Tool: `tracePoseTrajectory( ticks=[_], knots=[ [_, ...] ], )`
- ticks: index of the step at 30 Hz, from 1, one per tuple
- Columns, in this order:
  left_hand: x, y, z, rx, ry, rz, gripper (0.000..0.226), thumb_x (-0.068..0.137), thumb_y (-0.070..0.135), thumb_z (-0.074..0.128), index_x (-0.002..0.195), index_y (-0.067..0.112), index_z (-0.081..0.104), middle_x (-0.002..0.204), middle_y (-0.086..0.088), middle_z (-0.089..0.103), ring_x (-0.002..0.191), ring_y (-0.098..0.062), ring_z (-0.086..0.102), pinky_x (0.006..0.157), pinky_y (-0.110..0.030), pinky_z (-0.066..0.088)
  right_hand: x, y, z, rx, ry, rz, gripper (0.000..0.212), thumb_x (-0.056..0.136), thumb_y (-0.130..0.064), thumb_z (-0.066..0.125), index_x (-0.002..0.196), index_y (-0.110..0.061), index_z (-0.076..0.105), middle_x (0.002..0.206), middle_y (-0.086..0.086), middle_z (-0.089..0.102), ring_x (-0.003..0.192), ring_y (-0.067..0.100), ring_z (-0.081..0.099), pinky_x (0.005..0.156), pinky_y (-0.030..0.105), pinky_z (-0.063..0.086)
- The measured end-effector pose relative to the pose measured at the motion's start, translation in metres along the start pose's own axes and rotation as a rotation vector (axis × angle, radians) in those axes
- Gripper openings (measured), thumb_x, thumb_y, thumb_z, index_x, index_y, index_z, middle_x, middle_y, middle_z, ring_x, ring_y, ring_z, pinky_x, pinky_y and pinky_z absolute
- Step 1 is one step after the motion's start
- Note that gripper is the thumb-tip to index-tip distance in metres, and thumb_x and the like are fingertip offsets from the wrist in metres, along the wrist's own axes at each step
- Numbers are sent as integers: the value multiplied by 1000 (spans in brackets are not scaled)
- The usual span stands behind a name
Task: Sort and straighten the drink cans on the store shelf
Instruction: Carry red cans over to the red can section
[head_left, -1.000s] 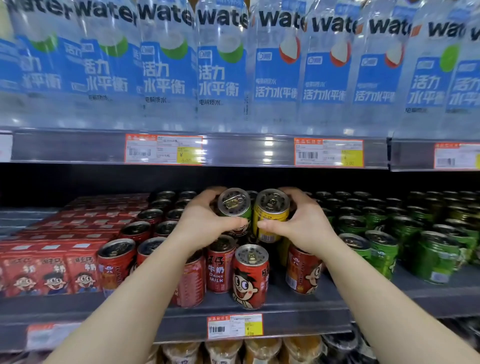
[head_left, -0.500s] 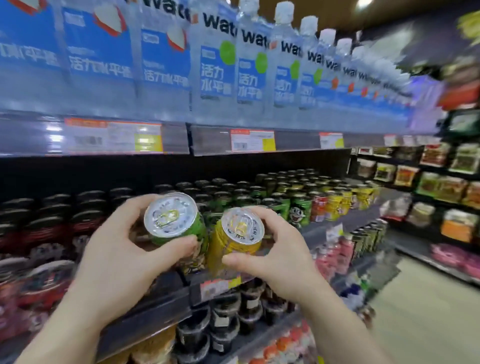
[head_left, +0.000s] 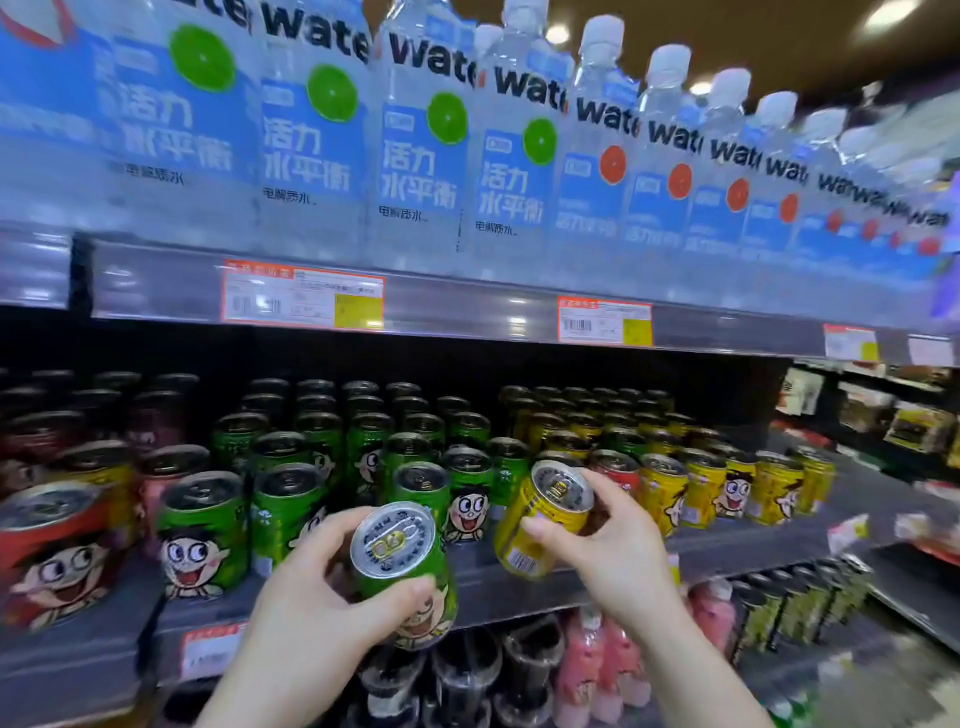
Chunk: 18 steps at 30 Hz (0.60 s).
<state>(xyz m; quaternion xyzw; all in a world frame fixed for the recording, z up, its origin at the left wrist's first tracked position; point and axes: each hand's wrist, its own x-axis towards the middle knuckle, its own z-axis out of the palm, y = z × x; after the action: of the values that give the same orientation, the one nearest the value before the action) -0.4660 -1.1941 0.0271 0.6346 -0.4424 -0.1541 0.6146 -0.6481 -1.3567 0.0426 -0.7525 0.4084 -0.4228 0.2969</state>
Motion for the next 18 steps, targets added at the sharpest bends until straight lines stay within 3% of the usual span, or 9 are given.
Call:
tracePoseTrajectory(
  ticks=[5,10,14,18],
  knots=[
    [-4,1,9,39,45,-43,51,54,19,90,96,36,67,88,26,70,81,9,63,62,-3,46,18,20,-6,35,-32,-6,48,58,-51,82,99,-43,58,104,-17,64,97,1,58,87,30,49],
    [7,17,38,26,4,-21,47,59,14,87,95,34,65,90,30,67,82,12,61,58,1,42,21,56,-48,24,119,119,69,56,-56,80,116,-31,59,107,-10,66,98,10,60,86,34,50],
    [29,29,77,102,10,18,42,65,32,84,97,45,60,93,34,65,86,15,58,68,-9,42,17,71,-75,-4,207,166,77,60,-48,83,127,-20,56,112,-3,64,102,16,57,84,31,45],
    [57,25,117,310,63,47,50,73,45,74,118,39,52,105,24,63,99,1,57,78,-21,44,12,78,-78,55,178,188,79,58,-49,84,127,-24,56,112,-7,64,103,13,58,92,39,49]
  ],
)
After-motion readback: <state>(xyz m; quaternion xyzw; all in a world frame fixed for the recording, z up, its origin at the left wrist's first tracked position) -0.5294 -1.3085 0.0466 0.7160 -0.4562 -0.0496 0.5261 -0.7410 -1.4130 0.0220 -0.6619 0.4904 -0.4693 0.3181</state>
